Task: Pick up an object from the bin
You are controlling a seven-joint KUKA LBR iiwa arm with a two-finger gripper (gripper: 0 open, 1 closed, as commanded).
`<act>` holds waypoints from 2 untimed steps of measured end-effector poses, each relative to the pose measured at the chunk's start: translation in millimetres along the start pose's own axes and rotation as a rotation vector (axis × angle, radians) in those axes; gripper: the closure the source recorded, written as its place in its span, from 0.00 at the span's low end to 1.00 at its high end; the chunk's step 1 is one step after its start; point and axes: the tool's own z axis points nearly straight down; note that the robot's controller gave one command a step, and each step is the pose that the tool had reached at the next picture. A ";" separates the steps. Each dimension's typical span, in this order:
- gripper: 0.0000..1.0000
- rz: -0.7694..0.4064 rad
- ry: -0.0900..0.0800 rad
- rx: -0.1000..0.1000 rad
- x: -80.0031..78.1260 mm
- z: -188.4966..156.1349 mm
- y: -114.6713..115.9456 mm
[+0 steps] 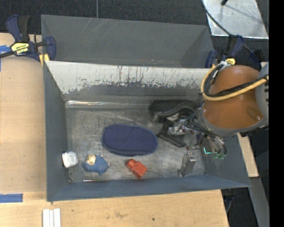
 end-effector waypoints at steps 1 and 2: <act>0.00 -0.090 -0.014 0.001 -51.4 96.6 55.0; 1.00 -0.088 -0.029 0.000 -54.9 90.1 54.1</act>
Offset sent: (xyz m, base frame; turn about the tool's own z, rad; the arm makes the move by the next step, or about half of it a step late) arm 0.0479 0.0541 -0.0959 -0.0886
